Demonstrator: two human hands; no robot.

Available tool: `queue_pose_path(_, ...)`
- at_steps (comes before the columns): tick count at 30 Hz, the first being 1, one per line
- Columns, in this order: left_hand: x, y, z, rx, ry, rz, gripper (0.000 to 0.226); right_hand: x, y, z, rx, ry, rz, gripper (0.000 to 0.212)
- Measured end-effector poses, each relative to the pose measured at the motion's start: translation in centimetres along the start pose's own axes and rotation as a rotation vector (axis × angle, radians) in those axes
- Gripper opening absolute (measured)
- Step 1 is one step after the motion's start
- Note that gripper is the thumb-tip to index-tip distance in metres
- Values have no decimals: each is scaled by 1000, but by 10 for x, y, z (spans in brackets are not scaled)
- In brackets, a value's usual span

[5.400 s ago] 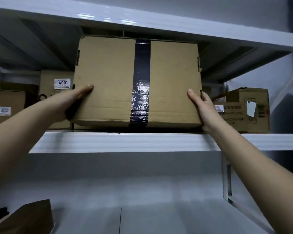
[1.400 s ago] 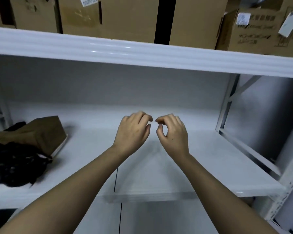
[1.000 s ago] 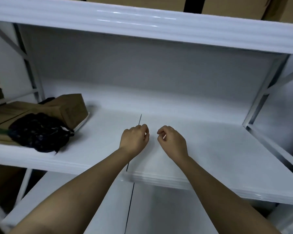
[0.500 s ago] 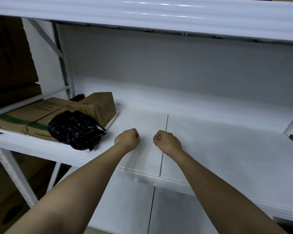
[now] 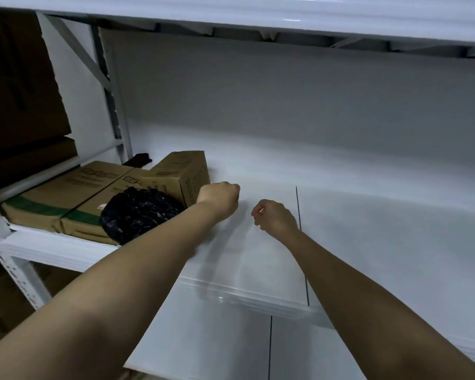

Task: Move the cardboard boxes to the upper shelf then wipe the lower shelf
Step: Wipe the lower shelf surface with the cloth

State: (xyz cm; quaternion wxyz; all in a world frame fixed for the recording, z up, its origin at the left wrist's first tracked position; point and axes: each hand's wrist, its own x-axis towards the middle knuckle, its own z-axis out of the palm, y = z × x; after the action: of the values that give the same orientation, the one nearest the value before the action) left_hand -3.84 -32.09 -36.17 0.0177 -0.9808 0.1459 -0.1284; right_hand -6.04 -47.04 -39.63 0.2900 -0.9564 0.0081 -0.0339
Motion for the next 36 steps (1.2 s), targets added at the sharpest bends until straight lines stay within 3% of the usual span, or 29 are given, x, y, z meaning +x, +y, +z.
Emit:
queue_pose_path(7, 25, -21, 2, 17, -55, -14, 28, 42, -12, 23, -114, -85, -48, 27)
queue_pose_path(13, 61, -44, -15, 19, -6, -65, 25, 91, -34, 16, -110, -59, -153, 23)
queue_pose_path(20, 83, -79, -27, -206, 21, -161, 27, 134, -84, 5, -97, 26, -242, 25)
queue_pose_path(28, 97, -166, -26, -383, -3, -338, 28, 168, -162, 15, -31, 138, -342, 23)
queue_pose_path(36, 95, -273, -18, -493, -55, -449, 24, 197, -251, 61, 3, 53, -329, 23)
